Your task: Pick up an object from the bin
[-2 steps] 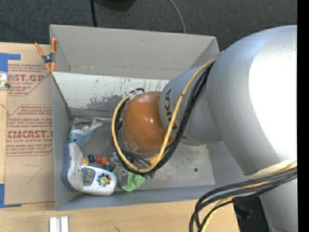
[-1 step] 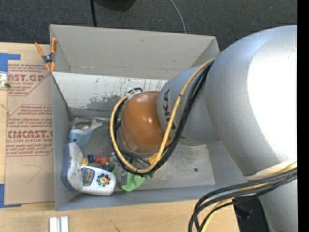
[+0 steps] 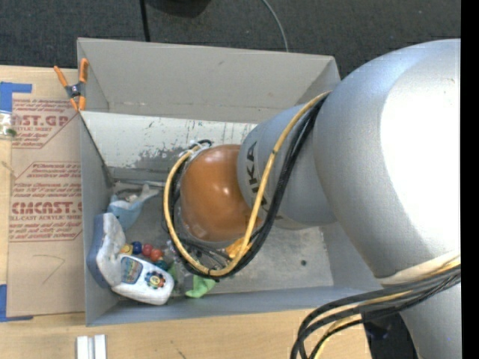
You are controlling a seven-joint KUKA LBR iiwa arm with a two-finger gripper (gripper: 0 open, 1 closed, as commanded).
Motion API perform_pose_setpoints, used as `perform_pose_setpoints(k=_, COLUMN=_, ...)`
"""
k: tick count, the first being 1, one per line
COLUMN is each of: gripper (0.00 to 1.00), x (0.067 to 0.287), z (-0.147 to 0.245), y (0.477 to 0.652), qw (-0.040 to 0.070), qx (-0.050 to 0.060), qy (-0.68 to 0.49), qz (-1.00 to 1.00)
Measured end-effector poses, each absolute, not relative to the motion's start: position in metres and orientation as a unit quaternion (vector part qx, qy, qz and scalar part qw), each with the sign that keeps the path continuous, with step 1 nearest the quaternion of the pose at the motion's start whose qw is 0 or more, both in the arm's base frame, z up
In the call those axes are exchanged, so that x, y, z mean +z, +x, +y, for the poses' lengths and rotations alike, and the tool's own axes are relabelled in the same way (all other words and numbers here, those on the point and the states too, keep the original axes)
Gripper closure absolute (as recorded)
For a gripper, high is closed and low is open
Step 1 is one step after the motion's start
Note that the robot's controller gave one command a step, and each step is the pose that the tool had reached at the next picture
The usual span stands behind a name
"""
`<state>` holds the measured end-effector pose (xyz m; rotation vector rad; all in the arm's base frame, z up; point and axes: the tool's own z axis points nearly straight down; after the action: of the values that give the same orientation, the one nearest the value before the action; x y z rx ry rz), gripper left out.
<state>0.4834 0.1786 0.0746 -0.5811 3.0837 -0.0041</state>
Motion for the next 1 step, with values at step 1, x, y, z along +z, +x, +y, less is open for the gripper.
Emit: perform_pose_setpoints(k=1, gripper=1.00, x=0.0717, z=0.2040, y=0.4814, qw=0.002, qx=-0.001, qy=-0.185, qz=0.983)
